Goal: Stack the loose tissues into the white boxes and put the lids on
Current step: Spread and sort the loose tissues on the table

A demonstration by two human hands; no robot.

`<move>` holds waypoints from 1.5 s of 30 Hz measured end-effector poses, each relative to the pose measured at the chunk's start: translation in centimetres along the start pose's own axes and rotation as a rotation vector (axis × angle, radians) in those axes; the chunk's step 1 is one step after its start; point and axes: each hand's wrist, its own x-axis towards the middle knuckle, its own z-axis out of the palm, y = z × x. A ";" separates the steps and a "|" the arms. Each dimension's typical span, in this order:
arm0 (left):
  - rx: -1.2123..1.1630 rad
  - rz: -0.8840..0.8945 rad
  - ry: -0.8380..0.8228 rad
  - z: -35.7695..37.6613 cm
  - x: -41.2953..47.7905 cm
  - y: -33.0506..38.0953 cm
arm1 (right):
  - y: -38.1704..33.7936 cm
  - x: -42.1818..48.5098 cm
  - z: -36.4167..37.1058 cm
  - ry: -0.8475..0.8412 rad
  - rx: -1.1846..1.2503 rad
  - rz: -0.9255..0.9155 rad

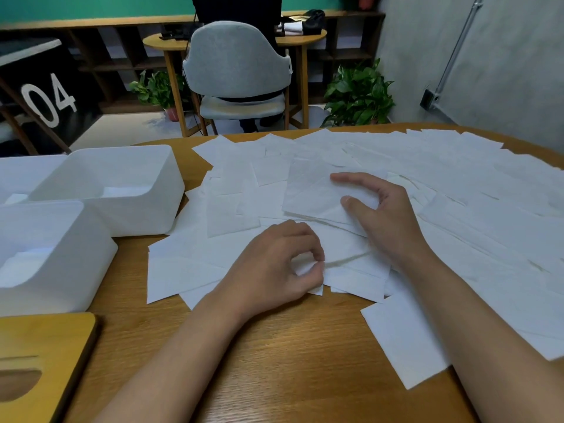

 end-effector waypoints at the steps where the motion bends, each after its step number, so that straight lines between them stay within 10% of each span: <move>1: -0.036 -0.015 0.050 -0.3 0.0 0.2 | 0.0 0.0 0.0 -0.005 0.004 0.001; 10: -0.472 -0.375 0.449 -3.7 0.4 -0.2 | -1.4 -1.0 0.3 -0.244 0.248 0.050; 45: -0.582 -0.515 0.403 -3.1 0.5 -0.5 | -2.2 -1.5 0.8 -0.384 0.189 -0.127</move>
